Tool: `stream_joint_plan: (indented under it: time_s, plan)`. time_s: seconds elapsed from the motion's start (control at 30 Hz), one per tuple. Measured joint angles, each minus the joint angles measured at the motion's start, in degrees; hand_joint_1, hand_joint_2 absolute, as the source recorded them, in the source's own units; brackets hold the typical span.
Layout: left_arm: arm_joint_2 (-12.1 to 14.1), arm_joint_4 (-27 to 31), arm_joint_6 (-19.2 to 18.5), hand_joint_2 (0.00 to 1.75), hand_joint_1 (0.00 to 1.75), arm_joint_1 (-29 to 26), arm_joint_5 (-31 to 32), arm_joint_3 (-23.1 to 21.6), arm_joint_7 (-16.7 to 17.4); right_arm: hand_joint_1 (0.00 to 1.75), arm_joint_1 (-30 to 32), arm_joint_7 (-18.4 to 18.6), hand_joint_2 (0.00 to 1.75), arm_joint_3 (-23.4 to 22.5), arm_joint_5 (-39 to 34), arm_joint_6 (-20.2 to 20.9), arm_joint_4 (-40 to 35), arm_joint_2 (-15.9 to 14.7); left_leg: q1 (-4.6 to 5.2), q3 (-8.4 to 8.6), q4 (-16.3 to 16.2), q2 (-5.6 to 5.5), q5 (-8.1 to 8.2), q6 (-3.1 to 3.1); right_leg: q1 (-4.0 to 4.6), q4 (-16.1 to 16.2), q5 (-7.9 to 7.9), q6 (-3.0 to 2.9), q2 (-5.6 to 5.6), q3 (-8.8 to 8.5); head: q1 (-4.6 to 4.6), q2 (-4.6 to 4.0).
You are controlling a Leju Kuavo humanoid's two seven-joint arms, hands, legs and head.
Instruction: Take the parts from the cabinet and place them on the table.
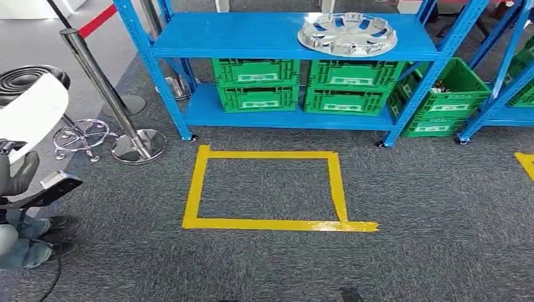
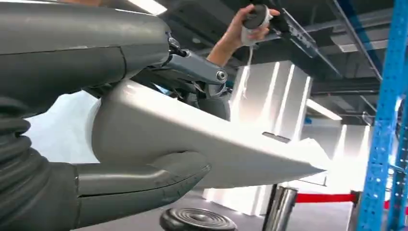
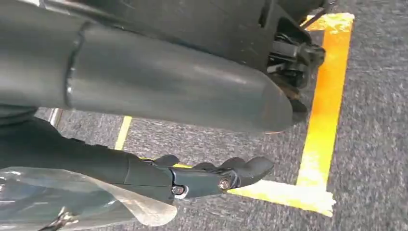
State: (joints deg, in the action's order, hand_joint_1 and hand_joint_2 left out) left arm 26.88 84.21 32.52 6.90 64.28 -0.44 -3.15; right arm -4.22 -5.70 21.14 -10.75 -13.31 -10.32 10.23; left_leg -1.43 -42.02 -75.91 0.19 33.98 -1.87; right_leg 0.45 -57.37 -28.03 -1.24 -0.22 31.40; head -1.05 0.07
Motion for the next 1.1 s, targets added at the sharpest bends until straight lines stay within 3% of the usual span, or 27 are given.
stream_joint_plan:
  time_s: [0.07, 0.13, 0.17, 0.2, 0.3, 0.37, 0.4, 0.47, 0.5, 0.53, 0.57, 0.63, 0.67, 0.7, 0.77, 0.83, 0.87, 0.9, 0.97, 1.0, 1.03, 1.07, 1.1]
  plan:
    - [0.02, -0.33, 0.09, 1.75, 1.75, -0.05, -0.04, 0.09, -0.39, 0.0, -0.06, 0.09, 0.0, 0.02, 0.09, 0.11, 0.0, 0.0, 0.0, 1.58, 2.25, 0.01, -2.2, 0.01, 0.02, -0.38, 0.02, 0.01, -0.01, 0.37, 0.0, 0.02]
    - [0.13, -0.57, 0.22, 1.75, 1.75, 0.06, -0.11, 0.41, -0.57, 0.0, -0.29, 0.17, 0.0, 0.02, 0.09, 0.17, -0.06, 0.09, -0.09, 6.74, 11.65, 0.04, -6.68, 0.09, -0.04, -1.09, -0.13, 0.22, 0.03, 0.67, -0.04, 0.0]
    - [0.26, -0.7, 0.26, 1.75, 1.75, 0.23, -0.13, 0.48, -0.61, 0.0, -0.38, 0.24, 0.0, 0.02, 0.11, 0.26, -0.18, 0.09, -0.05, 8.49, 14.78, 0.04, -6.18, 0.25, 0.03, -1.38, -0.27, 0.49, 0.07, 1.0, 0.02, 0.0]
    - [0.33, -0.76, 0.33, 1.75, 1.75, 0.37, -0.11, 0.48, -0.68, 0.0, -0.6, 0.26, 0.0, 0.02, 0.13, 0.24, -0.2, 0.11, 0.18, 8.52, 16.0, -0.12, -6.23, 0.55, 0.46, -2.13, -0.43, 0.75, 0.19, 1.57, -0.02, 0.0]
    - [0.33, -1.11, 0.46, 1.75, 1.75, 0.33, -0.11, 0.52, -1.02, 0.0, -0.6, 0.59, 0.0, 0.04, 0.28, 0.3, -0.22, 0.11, 0.44, 7.99, 15.78, -0.15, -6.72, 1.54, 0.18, -1.57, 0.19, 1.67, 0.1, 1.78, 0.11, 0.0]
    - [0.33, -1.22, 0.48, 1.75, 1.75, 0.4, -0.11, 0.55, -1.05, 0.0, -0.64, 0.66, 0.0, 0.07, 0.37, 0.29, -0.24, 0.11, 0.15, 8.0, 16.33, -0.05, -7.23, 2.33, 0.08, -2.41, -0.97, 2.3, 0.24, 2.6, 0.15, 0.0]
    - [0.33, -1.24, 0.5, 1.75, 1.75, 0.42, -0.11, 0.55, -1.07, 0.0, -0.68, 0.68, 0.0, 0.07, 0.42, 0.28, -0.24, 0.11, 0.13, 7.78, 16.35, -0.03, -7.41, 2.63, 0.01, -5.41, -3.29, 2.66, 0.21, 3.92, 0.18, 0.02]
    - [0.33, -1.35, 0.5, 1.75, 1.75, 0.41, -0.09, 0.52, -1.11, 0.0, -0.69, 0.7, 0.0, 0.07, 0.42, 0.28, -0.24, 0.11, 0.26, 7.19, 16.33, 0.01, -7.72, 2.95, -0.16, -15.1, -7.94, 3.0, 0.2, 8.2, 0.15, 0.0]
    - [0.31, -1.49, 0.5, 1.75, 1.75, 0.41, -0.09, 0.5, -1.11, 0.0, -0.63, 0.74, 0.0, 0.07, 0.42, 0.28, -0.24, 0.11, 0.31, 6.95, 16.31, 0.02, -7.86, 2.98, -0.17, -18.7, -9.06, 3.06, 0.2, 9.77, 0.17, 0.0]
    - [0.31, -1.6, 0.5, 1.75, 1.75, 0.41, -0.09, 0.48, -1.11, 0.0, -0.56, 0.74, 0.0, 0.07, 0.44, 0.28, -0.24, 0.11, 0.33, 6.81, 16.3, 0.01, -7.96, 2.96, -0.17, -19.4, -8.73, 2.99, 0.21, 10.01, 0.17, 0.0]
    - [0.31, -1.66, 0.5, 1.75, 1.75, 0.37, -0.09, 0.48, -1.14, 0.0, -0.55, 0.74, 0.0, 0.07, 0.46, 0.28, -0.24, 0.11, 0.34, 6.73, 16.3, 0.0, -8.08, 2.92, -0.16, -17.57, -7.24, 2.89, 0.21, 8.86, 0.18, 0.0]
    - [0.31, -1.68, 0.5, 1.75, 1.75, 0.4, -0.09, 0.48, -1.14, 0.0, -0.65, 0.74, 0.0, 0.07, 0.48, 0.28, -0.24, 0.11, 0.33, 6.74, 16.31, -0.04, -8.23, 2.75, -0.14, -7.92, -2.52, 2.44, 0.22, 3.44, 0.18, 0.0]
    - [0.33, -1.68, 0.5, 1.75, 1.75, 0.43, -0.09, 0.5, -1.14, 0.0, -0.75, 0.74, 0.0, 0.07, 0.52, 0.28, -0.24, 0.11, 0.33, 6.73, 16.32, -0.04, -8.35, 2.59, -0.1, -2.69, -0.93, 2.13, 0.24, 0.6, 0.2, 0.0]
    - [0.33, -1.68, 0.5, 1.75, 1.75, 0.44, -0.11, 0.52, -1.16, 0.0, -0.87, 0.83, 0.0, 0.09, 0.55, 0.28, -0.26, 0.11, 0.59, 6.54, 16.21, -0.04, -8.49, 2.21, 0.08, -0.86, -1.88, 2.01, 0.27, -0.24, 0.13, 0.0]
    - [0.31, -1.77, 0.48, 1.75, 1.75, 0.51, -0.11, 0.46, -1.16, 0.0, -0.82, 0.96, 0.0, 0.07, 0.57, 0.24, -0.28, 0.11, 0.44, 6.33, 16.46, -0.06, -8.98, 1.48, 0.3, -0.8, -1.47, 1.68, 0.33, -0.3, 0.13, 0.0]
    - [0.35, -1.84, 0.5, 1.75, 1.75, 0.49, -0.11, 0.48, -1.16, 0.0, -0.64, 1.0, 0.0, 0.07, 0.57, 0.04, -0.28, 0.11, 0.31, 6.41, 16.88, -0.08, -9.48, 0.7, 0.3, -0.09, -0.63, 0.91, 0.35, -0.46, 0.15, 0.0]
    - [0.33, -1.92, 0.5, 1.75, 1.75, 0.49, -0.11, 0.48, -1.16, 0.0, -0.7, 1.0, 0.0, 0.07, 0.59, 0.02, -0.31, 0.11, 0.15, 6.02, 16.09, -0.08, -8.6, 0.67, -0.01, 0.48, 0.0, 0.6, 0.12, -0.63, 0.04, 0.0]
    - [0.33, -1.99, 0.48, 1.75, 1.75, 0.54, -0.13, 0.48, -1.16, 0.0, -0.79, 1.0, 0.0, 0.07, 0.59, -0.02, -0.31, 0.11, 0.25, 5.2, 13.94, -0.09, -6.65, 0.62, -0.03, 0.64, 0.22, 0.2, 0.14, -0.5, 0.0, 0.0]
    - [0.31, -2.12, 0.5, 1.75, 1.75, 0.48, -0.17, 0.5, -1.18, 0.0, -0.76, 1.0, 0.0, 0.07, 0.59, -0.04, -0.31, 0.11, 0.24, 1.83, 5.08, -0.09, -1.88, 0.3, 0.03, 0.61, 0.36, -0.03, 0.09, -0.23, 0.04, 0.0]
    - [0.26, -2.25, 0.5, 1.75, 1.75, 0.33, -0.17, 0.46, -1.16, 0.0, -0.68, 1.0, 0.0, 0.07, 0.59, -0.04, -0.31, 0.11, 0.24, 0.31, 1.06, -0.09, -0.35, 0.16, 0.07, 0.55, 0.43, -0.06, 0.06, -0.11, 0.04, 0.0]
    - [0.24, -2.38, 0.5, 1.75, 1.75, 0.23, -0.17, 0.46, -1.16, 0.0, -0.62, 1.0, 0.0, 0.07, 0.59, -0.07, -0.31, 0.11, 0.23, -0.14, -0.39, -0.09, -0.26, 0.07, 0.07, 0.43, 0.46, -0.03, 0.05, 0.04, 0.02, 0.0]
    - [0.24, -2.51, 0.5, 1.75, 1.75, 0.22, -0.17, 0.46, -1.18, 0.0, -0.61, 1.0, 0.0, 0.07, 0.59, -0.11, -0.31, 0.11, 0.19, 0.68, 0.73, -0.08, -1.41, 0.02, 0.03, 0.24, 0.48, -0.01, 0.06, 0.19, 0.02, 0.0]
    - [0.28, -2.6, 0.5, 1.75, 1.75, 0.23, -0.17, 0.46, -1.16, 0.0, -0.64, 0.98, 0.0, 0.07, 0.59, -0.11, -0.31, 0.13, 0.14, 2.61, 4.3, -0.07, -3.55, -0.01, -0.04, -0.07, 0.46, 0.03, 0.07, 0.32, 0.02, 0.0]
